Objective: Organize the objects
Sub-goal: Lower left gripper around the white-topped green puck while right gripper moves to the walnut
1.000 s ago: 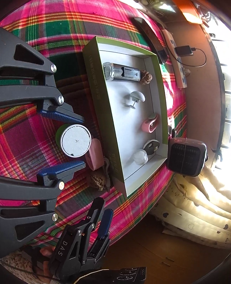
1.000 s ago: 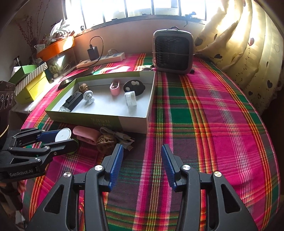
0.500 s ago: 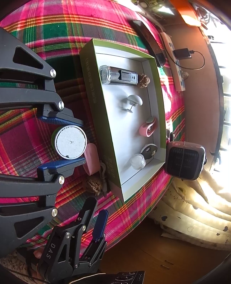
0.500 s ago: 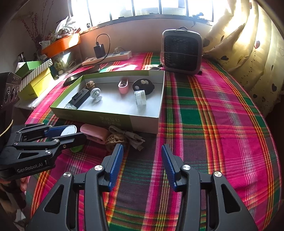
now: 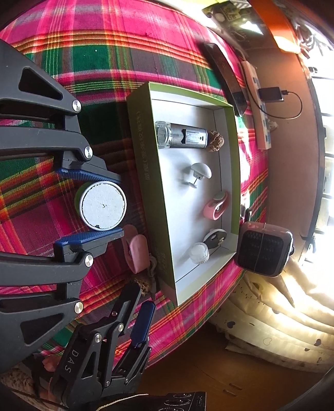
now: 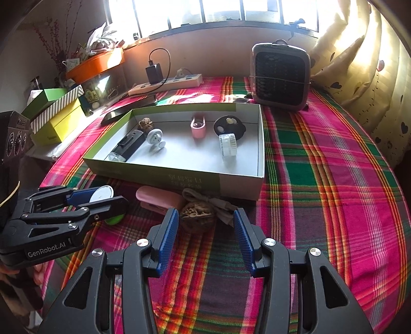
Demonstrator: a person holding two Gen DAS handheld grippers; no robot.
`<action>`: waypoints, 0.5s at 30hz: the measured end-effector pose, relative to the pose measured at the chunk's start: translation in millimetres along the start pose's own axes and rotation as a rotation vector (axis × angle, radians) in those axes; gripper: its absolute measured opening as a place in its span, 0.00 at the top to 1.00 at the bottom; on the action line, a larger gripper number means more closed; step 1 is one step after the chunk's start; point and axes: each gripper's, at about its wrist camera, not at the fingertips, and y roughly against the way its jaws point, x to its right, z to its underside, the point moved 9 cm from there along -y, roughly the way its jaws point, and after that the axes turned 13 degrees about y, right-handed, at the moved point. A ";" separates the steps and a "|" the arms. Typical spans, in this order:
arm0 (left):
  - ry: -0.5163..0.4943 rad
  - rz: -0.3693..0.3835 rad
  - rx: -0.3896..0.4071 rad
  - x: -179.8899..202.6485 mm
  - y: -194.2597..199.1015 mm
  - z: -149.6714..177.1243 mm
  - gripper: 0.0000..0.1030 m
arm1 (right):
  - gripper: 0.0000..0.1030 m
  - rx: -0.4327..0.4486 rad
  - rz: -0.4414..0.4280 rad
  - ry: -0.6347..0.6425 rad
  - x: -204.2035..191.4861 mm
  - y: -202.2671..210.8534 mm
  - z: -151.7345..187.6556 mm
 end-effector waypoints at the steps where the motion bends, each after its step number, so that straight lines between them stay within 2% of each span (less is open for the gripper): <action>1: 0.001 -0.001 -0.001 -0.8 -0.2 0.1 0.69 | 0.55 0.000 -0.002 0.001 -1.0 -0.8 -0.6; 6: 0.004 0.000 -0.005 -3.3 -0.9 0.6 0.69 | 0.55 -0.004 0.014 0.025 -4.8 -5.3 -2.3; 13: 0.013 0.004 -0.011 -6.1 -2.4 1.0 0.69 | 0.68 -0.014 0.002 0.033 -7.5 -8.1 -1.1; 15: 0.015 0.005 -0.012 -6.4 -2.7 1.3 0.69 | 0.68 -0.015 0.001 0.032 -7.0 -8.0 -0.6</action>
